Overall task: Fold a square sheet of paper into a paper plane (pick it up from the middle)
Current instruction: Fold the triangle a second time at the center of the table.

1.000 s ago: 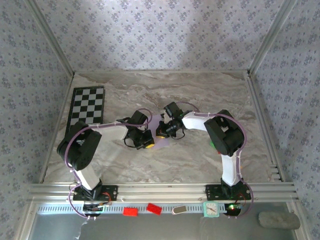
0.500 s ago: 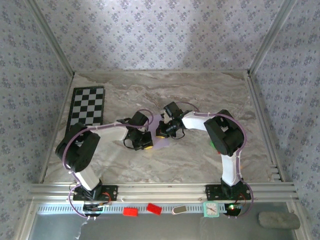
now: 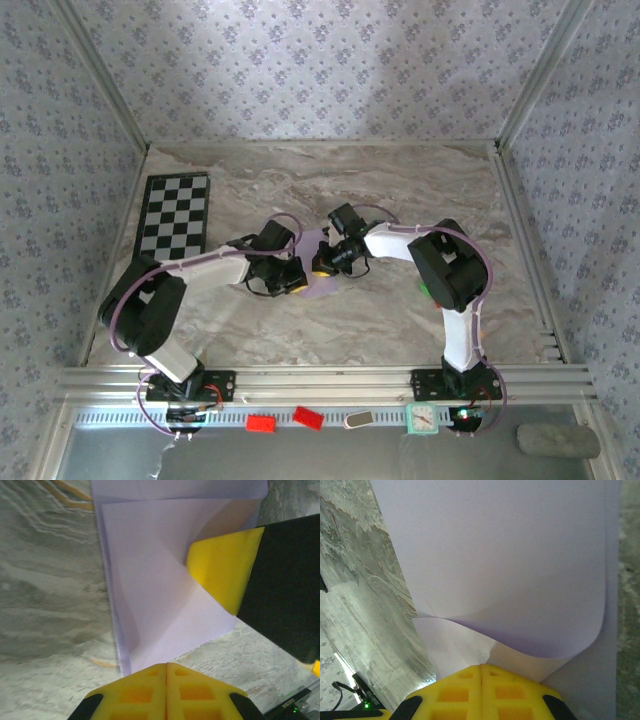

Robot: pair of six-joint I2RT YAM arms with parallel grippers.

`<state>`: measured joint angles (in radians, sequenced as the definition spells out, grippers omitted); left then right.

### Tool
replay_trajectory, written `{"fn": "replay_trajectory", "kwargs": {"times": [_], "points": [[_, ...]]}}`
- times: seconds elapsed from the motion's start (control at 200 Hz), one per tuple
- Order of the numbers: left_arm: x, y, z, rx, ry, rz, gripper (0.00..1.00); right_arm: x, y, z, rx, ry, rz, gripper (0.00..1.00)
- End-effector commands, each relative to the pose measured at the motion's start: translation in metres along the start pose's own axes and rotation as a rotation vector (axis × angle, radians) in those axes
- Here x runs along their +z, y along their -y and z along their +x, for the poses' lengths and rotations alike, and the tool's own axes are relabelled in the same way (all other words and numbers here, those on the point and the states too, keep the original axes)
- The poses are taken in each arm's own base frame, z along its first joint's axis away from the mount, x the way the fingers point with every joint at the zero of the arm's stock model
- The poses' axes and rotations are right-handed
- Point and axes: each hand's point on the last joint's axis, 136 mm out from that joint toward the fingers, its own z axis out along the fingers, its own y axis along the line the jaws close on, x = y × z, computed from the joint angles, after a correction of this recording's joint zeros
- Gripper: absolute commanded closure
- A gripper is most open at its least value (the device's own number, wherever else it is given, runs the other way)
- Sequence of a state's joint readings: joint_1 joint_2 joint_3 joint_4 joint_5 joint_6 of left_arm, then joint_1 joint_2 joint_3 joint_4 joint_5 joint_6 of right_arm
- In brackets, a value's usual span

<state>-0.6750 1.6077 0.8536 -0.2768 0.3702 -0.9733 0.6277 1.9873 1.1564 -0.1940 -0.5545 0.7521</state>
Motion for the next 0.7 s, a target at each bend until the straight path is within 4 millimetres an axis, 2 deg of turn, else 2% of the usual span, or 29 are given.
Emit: {"fn": "replay_trajectory", "kwargs": {"times": [0.0,0.19,0.395,0.59,0.695], "points": [[0.011,0.001,0.005,-0.017,-0.031,0.012,0.93,0.018,0.077,0.026,0.145,-0.069,0.239,0.99],[0.018,-0.010,0.008,-0.023,-0.040,-0.028,0.93,0.018,0.078,0.026,0.154,-0.070,0.238,0.99],[0.023,-0.048,0.021,-0.023,-0.068,-0.163,0.94,0.019,0.081,0.026,0.158,-0.073,0.243,0.99],[0.021,-0.073,0.033,-0.024,-0.095,-0.244,0.95,0.018,0.086,0.028,0.162,-0.077,0.252,0.99],[0.013,-0.080,0.038,-0.025,-0.096,-0.263,0.96,0.018,0.085,0.028,0.161,-0.074,0.250,0.99]]}}
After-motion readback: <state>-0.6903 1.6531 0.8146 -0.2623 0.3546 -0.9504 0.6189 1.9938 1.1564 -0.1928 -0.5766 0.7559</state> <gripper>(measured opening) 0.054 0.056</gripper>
